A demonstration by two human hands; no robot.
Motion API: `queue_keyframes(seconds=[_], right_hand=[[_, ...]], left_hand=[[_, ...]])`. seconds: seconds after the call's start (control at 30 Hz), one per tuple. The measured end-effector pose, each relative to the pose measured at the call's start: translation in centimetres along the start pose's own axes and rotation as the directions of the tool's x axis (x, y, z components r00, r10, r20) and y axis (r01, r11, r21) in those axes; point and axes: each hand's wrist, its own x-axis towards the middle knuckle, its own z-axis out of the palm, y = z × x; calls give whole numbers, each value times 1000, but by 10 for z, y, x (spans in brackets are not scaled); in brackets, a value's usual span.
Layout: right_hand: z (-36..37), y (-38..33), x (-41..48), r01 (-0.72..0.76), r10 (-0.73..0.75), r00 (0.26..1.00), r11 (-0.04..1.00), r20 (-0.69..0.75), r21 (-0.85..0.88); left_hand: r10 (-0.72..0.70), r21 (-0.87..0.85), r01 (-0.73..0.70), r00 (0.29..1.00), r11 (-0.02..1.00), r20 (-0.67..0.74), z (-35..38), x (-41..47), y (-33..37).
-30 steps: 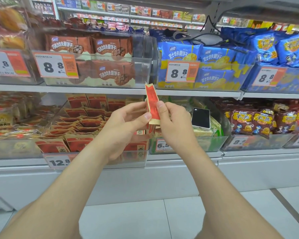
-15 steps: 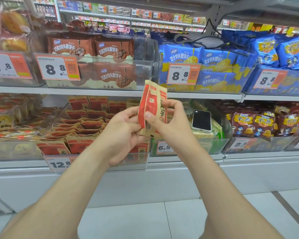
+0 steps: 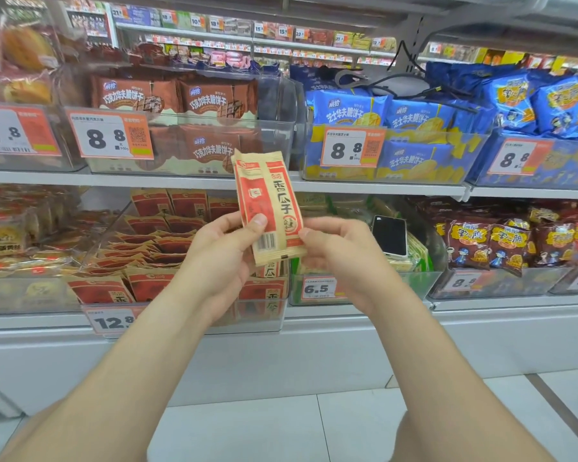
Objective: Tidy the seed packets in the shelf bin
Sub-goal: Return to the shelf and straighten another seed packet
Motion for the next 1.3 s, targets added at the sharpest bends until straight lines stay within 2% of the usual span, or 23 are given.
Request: queue_keyframes(seconds=[0.13, 0.3, 0.5, 0.67, 0.8, 0.93, 1.03, 1.1, 1.17, 1.23, 1.3], right_hand=[[-4, 0, -3, -146, 139, 984, 988, 115, 54], [-5, 1, -2, -160, 149, 983, 981, 109, 107], [-4, 1, -3, -141, 135, 987, 988, 86, 66], [-7, 1, -5, -49, 67, 992, 986, 106, -159], [-4, 4, -10, 34, 78, 956, 928, 283, -370], [-5, 4, -16, 54, 127, 915, 902, 383, -429], [-8, -1, -14, 69, 70, 950, 904, 305, -422], [-7, -2, -11, 89, -49, 987, 962, 155, -260], [-5, -4, -8, 124, -125, 992, 987, 0, -99], [-5, -5, -8, 114, -114, 991, 993, -75, -8], [-6, -7, -9, 84, -81, 993, 996, -87, 32]], left_hand=[[-53, 27, 54, 999, 998, -9, -5, 3, 4], [-69, 69, 66, 997, 995, 36, -8, 3, 5], [-75, 117, 69, 996, 991, 43, -10, 1, 6], [-51, 228, 59, 998, 972, -40, -9, 2, 7], [61, 332, -4, 985, 943, -161, -1, -2, 2], [137, 381, -49, 969, 923, -207, 3, -9, -3], [96, 385, -26, 982, 922, -164, 2, -12, 0], [44, 394, 3, 993, 919, -112, 4, -14, 0], [19, 393, 7, 998, 920, -61, 8, -16, -3], [33, 378, -16, 999, 926, -38, 12, -19, -7], [48, 346, -32, 998, 938, -36, 14, -19, -10]])
